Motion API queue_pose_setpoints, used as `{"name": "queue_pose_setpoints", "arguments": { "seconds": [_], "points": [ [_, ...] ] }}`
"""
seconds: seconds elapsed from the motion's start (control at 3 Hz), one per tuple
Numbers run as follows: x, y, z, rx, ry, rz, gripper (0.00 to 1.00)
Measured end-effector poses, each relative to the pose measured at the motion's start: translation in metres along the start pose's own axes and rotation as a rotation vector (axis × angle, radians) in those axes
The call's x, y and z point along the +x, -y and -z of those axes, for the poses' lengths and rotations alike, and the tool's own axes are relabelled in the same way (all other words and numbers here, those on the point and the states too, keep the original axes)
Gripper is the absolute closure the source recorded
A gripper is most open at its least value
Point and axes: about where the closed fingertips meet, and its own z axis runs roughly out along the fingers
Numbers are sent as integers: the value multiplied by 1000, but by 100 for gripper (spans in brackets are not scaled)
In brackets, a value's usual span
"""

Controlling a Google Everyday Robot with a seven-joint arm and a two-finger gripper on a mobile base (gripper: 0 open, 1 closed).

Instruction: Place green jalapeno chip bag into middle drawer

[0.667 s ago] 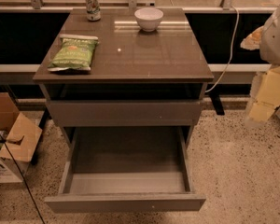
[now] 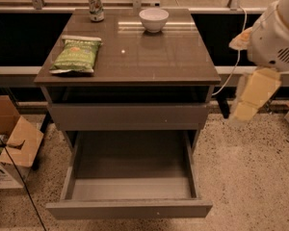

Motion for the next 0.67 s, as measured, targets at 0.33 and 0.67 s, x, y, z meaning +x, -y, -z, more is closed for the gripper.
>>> {"name": "queue_pose_setpoints", "arguments": {
  "seconds": [0.33,0.67],
  "points": [
    [-31,4,-21,-9,76,36,0],
    [-61,12,-40,-11,147,53,0]
  ]
}}
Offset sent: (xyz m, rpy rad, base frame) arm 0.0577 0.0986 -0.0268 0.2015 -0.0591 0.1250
